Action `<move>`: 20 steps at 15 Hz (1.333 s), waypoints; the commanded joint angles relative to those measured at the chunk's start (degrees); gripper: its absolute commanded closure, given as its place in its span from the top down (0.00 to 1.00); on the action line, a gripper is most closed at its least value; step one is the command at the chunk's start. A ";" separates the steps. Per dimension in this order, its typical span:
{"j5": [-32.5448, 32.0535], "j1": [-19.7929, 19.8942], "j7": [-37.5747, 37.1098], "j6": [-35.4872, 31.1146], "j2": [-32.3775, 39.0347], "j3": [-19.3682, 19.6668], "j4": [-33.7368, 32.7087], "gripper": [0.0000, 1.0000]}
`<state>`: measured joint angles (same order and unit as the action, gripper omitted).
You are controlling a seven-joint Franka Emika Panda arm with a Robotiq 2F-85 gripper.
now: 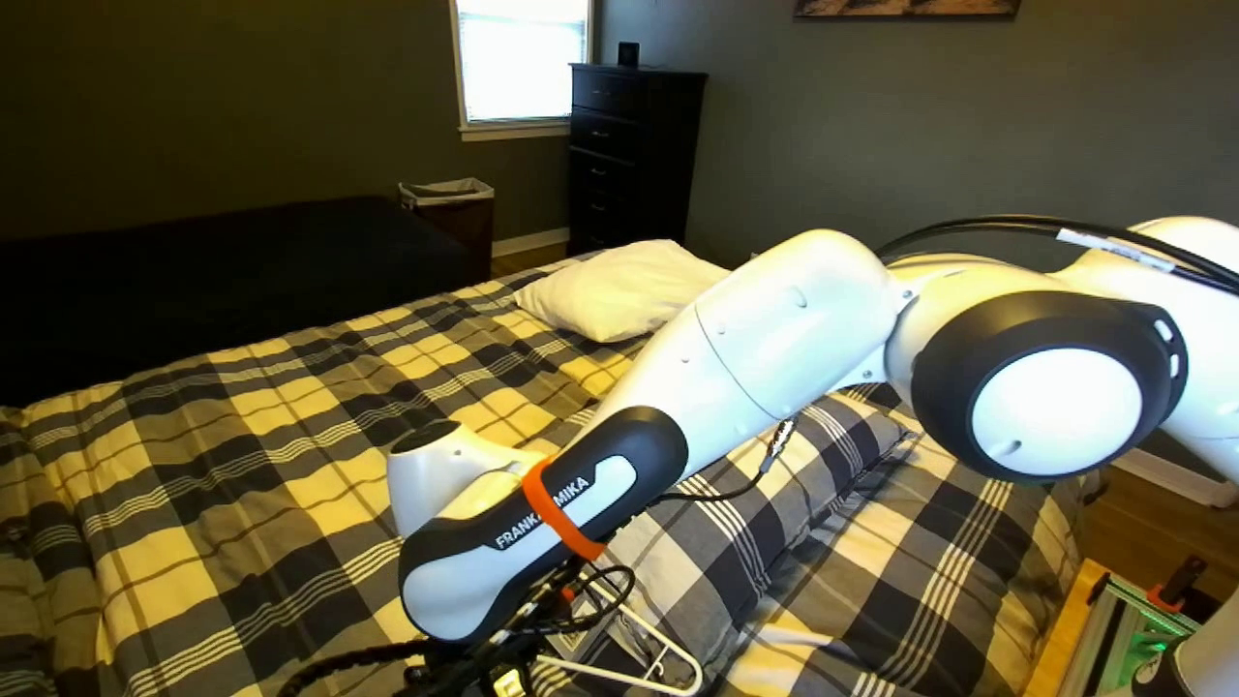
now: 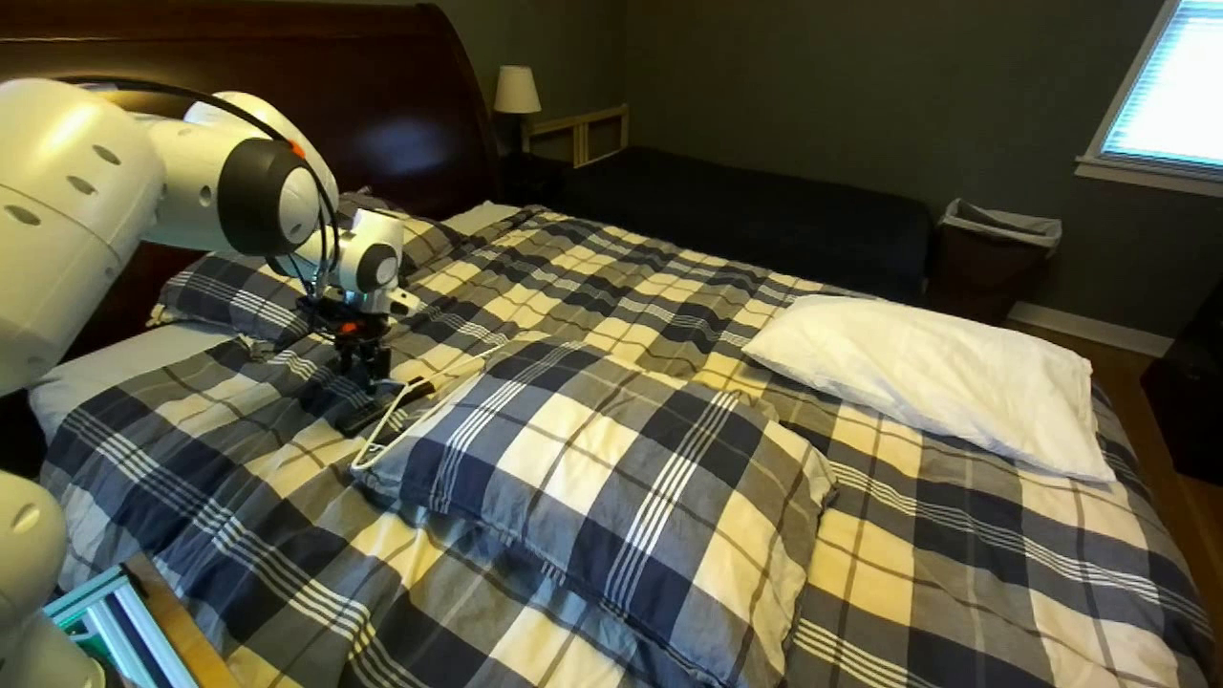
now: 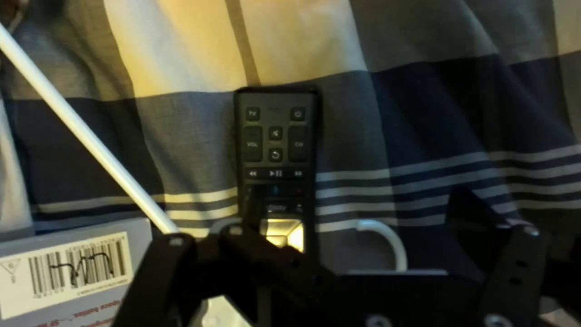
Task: Pick up the black remote and put it on the checked black pillow
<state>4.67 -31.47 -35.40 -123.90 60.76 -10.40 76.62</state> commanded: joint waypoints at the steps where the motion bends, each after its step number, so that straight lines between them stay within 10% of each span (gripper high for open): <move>1: 0.47 -0.50 -0.77 -1.58 -0.70 0.89 1.68 1.00; 20: 3.17 1.71 -2.51 -15.22 0.60 2.24 7.77 1.00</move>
<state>7.70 -28.57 -37.14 -137.78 60.02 -9.31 85.44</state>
